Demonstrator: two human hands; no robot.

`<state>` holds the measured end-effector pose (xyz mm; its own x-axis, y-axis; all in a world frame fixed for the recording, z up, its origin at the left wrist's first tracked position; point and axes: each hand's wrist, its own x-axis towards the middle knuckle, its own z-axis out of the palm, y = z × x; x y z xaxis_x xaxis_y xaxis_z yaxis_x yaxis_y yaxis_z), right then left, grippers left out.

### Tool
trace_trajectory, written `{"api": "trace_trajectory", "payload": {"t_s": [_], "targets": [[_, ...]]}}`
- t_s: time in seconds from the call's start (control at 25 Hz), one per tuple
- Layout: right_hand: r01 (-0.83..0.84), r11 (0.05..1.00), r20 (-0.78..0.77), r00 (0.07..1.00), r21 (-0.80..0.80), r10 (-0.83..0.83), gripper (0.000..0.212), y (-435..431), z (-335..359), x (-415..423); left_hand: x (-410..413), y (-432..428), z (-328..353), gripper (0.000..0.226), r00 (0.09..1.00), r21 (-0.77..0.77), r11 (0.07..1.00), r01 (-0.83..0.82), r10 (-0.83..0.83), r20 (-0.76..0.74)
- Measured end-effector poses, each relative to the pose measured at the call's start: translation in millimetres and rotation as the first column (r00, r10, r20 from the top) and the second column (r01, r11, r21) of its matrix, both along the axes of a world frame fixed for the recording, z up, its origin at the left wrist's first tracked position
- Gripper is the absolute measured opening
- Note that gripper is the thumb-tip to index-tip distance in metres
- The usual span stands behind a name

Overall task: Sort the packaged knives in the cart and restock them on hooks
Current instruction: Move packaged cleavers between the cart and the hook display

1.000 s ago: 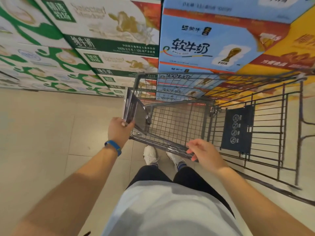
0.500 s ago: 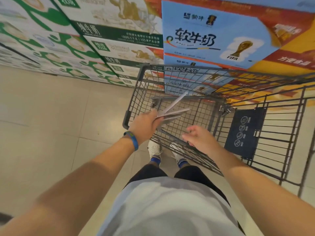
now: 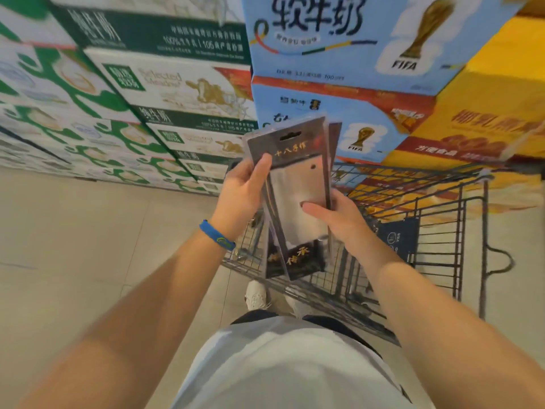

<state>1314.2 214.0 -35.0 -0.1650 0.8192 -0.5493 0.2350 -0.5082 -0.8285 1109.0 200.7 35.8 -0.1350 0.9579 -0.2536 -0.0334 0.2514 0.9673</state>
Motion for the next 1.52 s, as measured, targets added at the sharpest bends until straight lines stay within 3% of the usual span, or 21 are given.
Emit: {"api": "trace_trajectory", "payload": {"t_s": [0.08, 0.16, 0.28, 0.4, 0.48, 0.6, 0.72, 0.8, 0.88, 0.96, 1.04, 1.12, 1.2, 1.32, 1.52], "targets": [[0.059, 0.997, -0.052, 0.997, 0.051, -0.057, 0.059, 0, 15, 0, 1, 10, 8, 0.041, 0.997, -0.034, 0.998, -0.047, 0.049, 0.057], [0.129, 0.989, -0.111, 0.986, 0.069, -0.121, 0.043, 1, 27, 6, 5, 17, 4, 0.059, 0.988, -0.157, 0.988, 0.007, 0.017, 0.15], [0.28, 0.958, -0.228, 0.938, 0.055, -0.261, 0.021, 7, 46, 23, 26, -4, -25, 0.047, 0.955, -0.284, 0.939, 0.195, -0.116, 0.272], [0.342, 0.926, -0.158, 0.935, 0.161, -0.318, 0.017, 16, 69, 42, 51, -32, -29, 0.043, 0.919, -0.241, 0.952, 0.19, -0.086, 0.385], [0.338, 0.922, -0.146, 0.938, 0.188, -0.314, 0.011, 10, 72, 49, 51, -33, -19, 0.038, 0.949, -0.151, 0.983, 0.108, -0.056, 0.311], [0.341, 0.913, -0.124, 0.939, 0.222, -0.321, 0.007, -4, 60, 45, 24, -44, -1, 0.02, 0.995, -0.014, 0.995, -0.101, 0.101, -0.006], [0.2, 0.943, -0.076, 0.98, 0.267, -0.186, 0.027, -11, 52, 10, -13, -93, 1, 0.018, 0.907, 0.033, 0.93, -0.365, 0.363, -0.212], [0.033, 0.953, -0.006, 0.999, 0.3, -0.033, 0.044, -20, 55, -28, -33, -137, 2, 0.028, 0.815, -0.009, 0.834, -0.552, 0.537, -0.218], [-0.091, 0.941, -0.044, 0.993, 0.327, 0.111, 0.045, -31, 62, -71, -51, -188, 3, 0.038, 0.695, -0.006, 0.712, -0.702, 0.684, -0.223], [-0.232, 0.897, -0.035, 0.964, 0.377, 0.264, 0.049, -49, 71, -117, -67, -246, 2, 0.046, 0.542, -0.035, 0.548, -0.836, 0.813, -0.214], [-0.358, 0.843, -0.006, 0.919, 0.401, 0.394, 0.067, -73, 85, -161, -76, -307, 3, 0.066, 0.389, -0.043, 0.395, -0.918, 0.873, -0.295], [-0.453, 0.787, -0.007, 0.865, 0.42, 0.502, 0.067, -112, 96, -205, -75, -374, 3, 0.076, 0.176, 0.011, 0.192, -0.981, 0.919, -0.353], [-0.551, 0.695, 0.01, 0.787, 0.462, 0.617, 0.06, -165, 106, -240, -68, -434, 6, 0.067, -0.034, 0.046, -0.019, -0.999, 0.937, -0.347], [-0.71, 0.546, 0.118, 0.651, 0.446, 0.75, 0.074, -257, 108, -283, -51, -529, 16, 0.069, -0.274, 0.064, -0.267, -0.962, 0.918, -0.285], [-0.838, 0.341, 0.117, 0.424, 0.426, 0.898, 0.076, -423, 124, -333, -6, -680, 33, 0.039, -0.558, 0.119, -0.546, -0.829, 0.792, -0.248]]}}
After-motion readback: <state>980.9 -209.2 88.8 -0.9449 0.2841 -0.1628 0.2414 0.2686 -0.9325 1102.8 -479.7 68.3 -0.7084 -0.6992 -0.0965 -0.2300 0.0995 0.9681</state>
